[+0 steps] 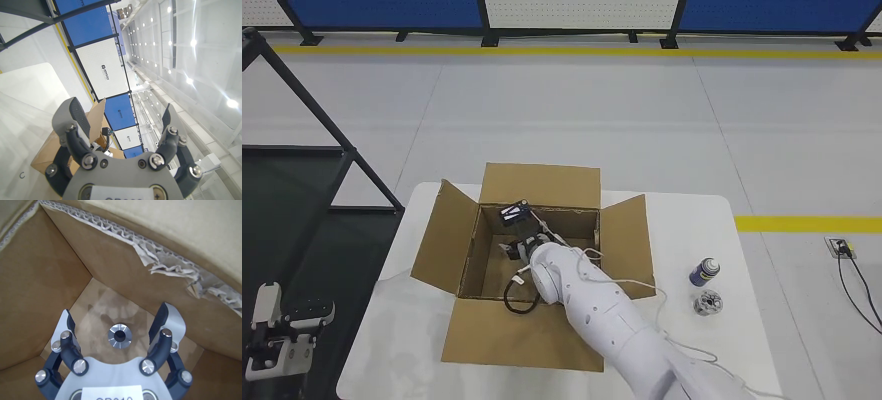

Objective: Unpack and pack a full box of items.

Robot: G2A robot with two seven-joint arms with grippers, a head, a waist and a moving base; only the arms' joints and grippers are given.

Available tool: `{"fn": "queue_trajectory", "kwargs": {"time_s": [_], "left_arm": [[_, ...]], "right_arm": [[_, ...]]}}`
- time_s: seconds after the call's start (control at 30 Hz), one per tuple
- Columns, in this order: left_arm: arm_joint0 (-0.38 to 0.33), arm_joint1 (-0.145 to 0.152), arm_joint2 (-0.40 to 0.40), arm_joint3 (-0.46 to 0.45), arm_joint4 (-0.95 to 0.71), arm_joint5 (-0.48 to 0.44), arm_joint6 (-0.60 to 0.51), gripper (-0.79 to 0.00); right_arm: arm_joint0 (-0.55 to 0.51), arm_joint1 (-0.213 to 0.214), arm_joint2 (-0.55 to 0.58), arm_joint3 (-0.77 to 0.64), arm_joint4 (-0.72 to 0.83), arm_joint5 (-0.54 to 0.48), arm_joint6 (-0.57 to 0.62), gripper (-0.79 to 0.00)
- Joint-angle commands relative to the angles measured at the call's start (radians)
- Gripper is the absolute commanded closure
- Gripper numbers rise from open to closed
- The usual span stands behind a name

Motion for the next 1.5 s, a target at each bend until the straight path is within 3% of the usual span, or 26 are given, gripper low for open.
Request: {"fn": "queue_trajectory", "kwargs": {"time_s": [0.0,0.27,0.57,0.87,1.07,1.27,1.47], "left_arm": [[0.000,0.000,0.000,0.000,0.000,0.000,0.000,-0.785],[0.000,0.000,0.000,0.000,0.000,0.000,0.000,-0.785],[0.000,0.000,0.000,0.000,0.000,0.000,0.000,-0.785],[0.000,0.000,0.000,0.000,0.000,0.000,0.000,-0.785],[0.000,0.000,0.000,0.000,0.000,0.000,0.000,-0.785],[0.000,0.000,0.000,0.000,0.000,0.000,0.000,-0.785],[0.000,0.000,0.000,0.000,0.000,0.000,0.000,-0.785]], "right_arm": [[-0.010,0.012,0.007,-0.027,-0.012,-0.003,-0.006,-0.785],[-0.107,0.087,0.056,-0.260,-0.110,0.038,0.016,-0.785],[-0.320,0.211,0.200,-0.708,-0.304,0.085,0.145,-0.785],[-0.613,0.307,0.407,-1.207,-0.483,0.028,0.234,-0.785],[-0.854,0.350,0.552,-1.530,-0.569,0.008,0.226,-0.785],[-1.091,0.374,0.679,-1.768,-0.619,0.054,0.149,-0.785],[-1.284,0.389,0.791,-1.916,-0.626,0.098,0.141,-0.785]]}}
